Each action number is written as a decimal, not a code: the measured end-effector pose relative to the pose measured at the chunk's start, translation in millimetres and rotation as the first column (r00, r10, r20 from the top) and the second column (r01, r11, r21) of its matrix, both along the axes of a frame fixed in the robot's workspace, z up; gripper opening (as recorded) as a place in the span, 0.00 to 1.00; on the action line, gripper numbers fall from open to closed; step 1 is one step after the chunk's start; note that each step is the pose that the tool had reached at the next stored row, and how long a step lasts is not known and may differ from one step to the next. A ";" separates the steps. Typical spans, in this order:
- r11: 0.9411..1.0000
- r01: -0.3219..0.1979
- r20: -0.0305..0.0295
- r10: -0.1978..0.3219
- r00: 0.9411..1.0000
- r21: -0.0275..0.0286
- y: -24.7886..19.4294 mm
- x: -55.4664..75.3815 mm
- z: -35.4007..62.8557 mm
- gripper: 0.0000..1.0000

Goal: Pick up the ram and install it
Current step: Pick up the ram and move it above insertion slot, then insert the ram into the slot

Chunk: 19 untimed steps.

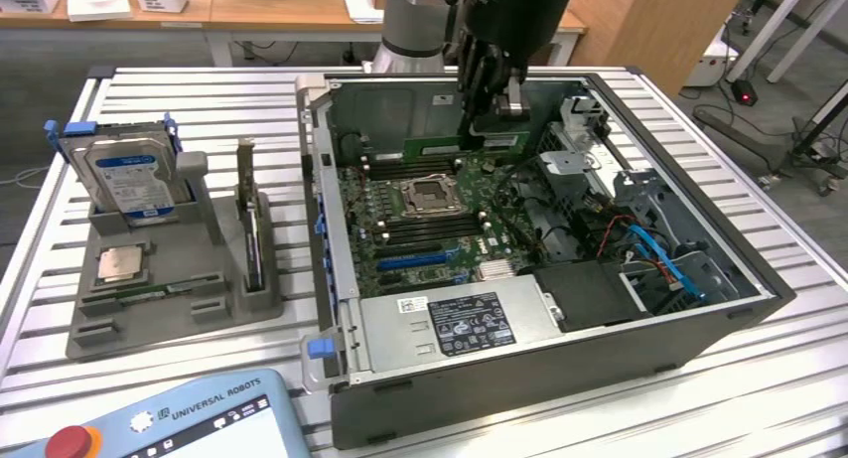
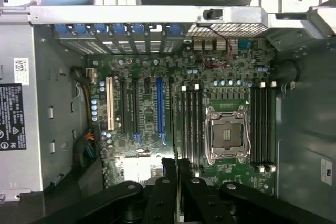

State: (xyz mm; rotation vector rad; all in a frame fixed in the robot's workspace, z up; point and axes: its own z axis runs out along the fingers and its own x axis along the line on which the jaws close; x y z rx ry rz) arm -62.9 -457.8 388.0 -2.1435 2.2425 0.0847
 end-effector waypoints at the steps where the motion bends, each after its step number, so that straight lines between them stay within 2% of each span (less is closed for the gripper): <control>1: 1.000 0.000 0.000 0.000 1.000 0.000 1.5 0.1 0.0 0.13; 9: 1.000 0.000 0.000 0.000 1.000 0.000 15.0 0.5 0.0 0.13; 12: 1.000 0.000 0.000 0.000 1.000 0.000 18.8 0.7 0.0 0.13; 19: 1.000 0.000 0.000 0.000 1.000 0.000 19.5 0.8 0.0 0.13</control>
